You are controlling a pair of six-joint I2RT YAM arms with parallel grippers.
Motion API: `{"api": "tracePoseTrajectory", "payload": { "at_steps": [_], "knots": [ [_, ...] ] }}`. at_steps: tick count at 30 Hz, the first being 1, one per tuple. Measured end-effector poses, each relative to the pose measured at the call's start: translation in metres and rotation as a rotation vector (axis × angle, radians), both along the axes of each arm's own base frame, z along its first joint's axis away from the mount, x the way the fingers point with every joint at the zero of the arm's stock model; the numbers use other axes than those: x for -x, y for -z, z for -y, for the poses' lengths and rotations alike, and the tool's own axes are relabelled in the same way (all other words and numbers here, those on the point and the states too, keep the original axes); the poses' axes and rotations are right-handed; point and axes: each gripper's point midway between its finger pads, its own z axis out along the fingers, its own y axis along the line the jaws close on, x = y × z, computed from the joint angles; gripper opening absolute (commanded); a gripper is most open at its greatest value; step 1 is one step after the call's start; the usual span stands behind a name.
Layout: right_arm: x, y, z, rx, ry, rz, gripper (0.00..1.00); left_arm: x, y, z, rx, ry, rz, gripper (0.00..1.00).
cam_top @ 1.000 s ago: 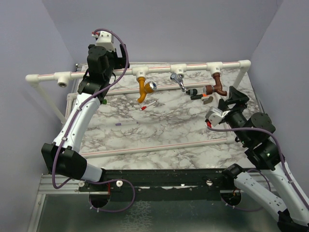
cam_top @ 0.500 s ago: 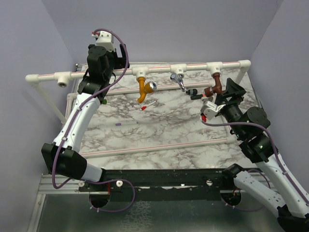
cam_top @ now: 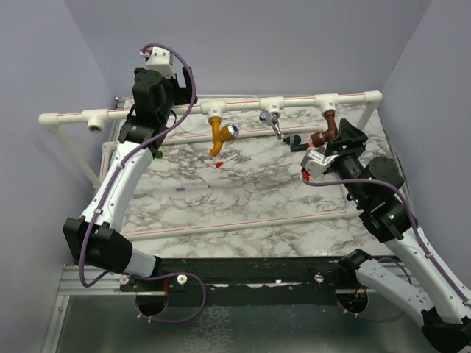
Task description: Install the water faucets
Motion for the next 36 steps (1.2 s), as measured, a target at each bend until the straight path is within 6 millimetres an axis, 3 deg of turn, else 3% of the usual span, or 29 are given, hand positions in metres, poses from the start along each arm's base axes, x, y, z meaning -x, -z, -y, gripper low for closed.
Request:
{"api": "tracePoseTrajectory", "payload": {
  "at_steps": [13,24,36],
  "knots": [
    [-0.001,0.011,0.002,-0.036,0.016,-0.040,0.01,-0.001,-0.001,-0.001,0.001,-0.002,0.004,0.99],
    [0.002,0.015,0.000,-0.386,-0.009,-0.063,0.00,-0.001,0.001,-0.001,0.000,-0.001,-0.002,0.99],
    [0.005,0.021,-0.009,-1.216,-0.017,-0.267,0.00,-0.001,0.000,0.000,0.001,0.003,-0.001,0.99]
  ]
}}
